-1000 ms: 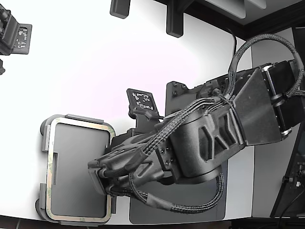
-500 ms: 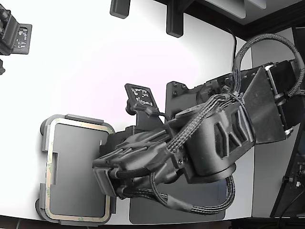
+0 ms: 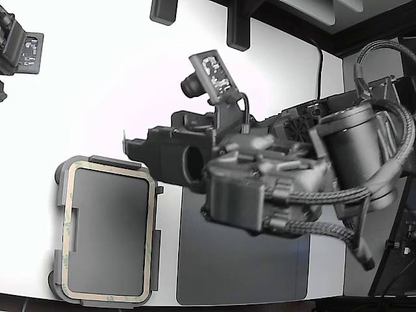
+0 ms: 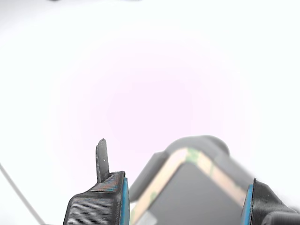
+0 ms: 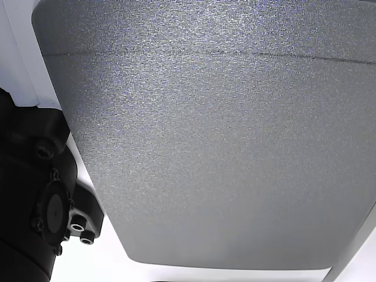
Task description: Grab top frame and put it into gray box.
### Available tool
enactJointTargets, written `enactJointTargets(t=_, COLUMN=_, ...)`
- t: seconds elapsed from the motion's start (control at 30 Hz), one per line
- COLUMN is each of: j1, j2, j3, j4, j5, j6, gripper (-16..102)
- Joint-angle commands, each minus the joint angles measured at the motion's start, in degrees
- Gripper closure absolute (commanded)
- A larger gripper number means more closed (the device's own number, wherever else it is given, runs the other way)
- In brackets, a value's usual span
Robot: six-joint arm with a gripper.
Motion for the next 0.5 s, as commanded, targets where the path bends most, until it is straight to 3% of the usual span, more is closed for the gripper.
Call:
enactJointTargets(t=0.0, j1=-3.43, j2=11.25, j3=7.21, j4=-5.36, j5=-0.09, j6=-25.22, gripper=-14)
enactJointTargets(t=0.1, j1=-7.73, j2=22.5, j3=19.69, j4=-15.12, j5=-2.55, j6=-41.04, gripper=-14)
enactJointTargets(t=0.2, j1=-12.74, j2=32.61, j3=30.76, j4=-21.62, j5=-8.35, j6=-53.09, gripper=-14)
enactJointTargets(t=0.37, j1=-20.48, j2=43.86, j3=42.28, j4=-21.36, j5=-18.28, j6=-63.72, gripper=-14)
enactJointTargets(t=0.47, j1=-23.03, j2=50.8, j3=50.27, j4=-23.03, j5=-20.74, j6=-66.09, gripper=-14)
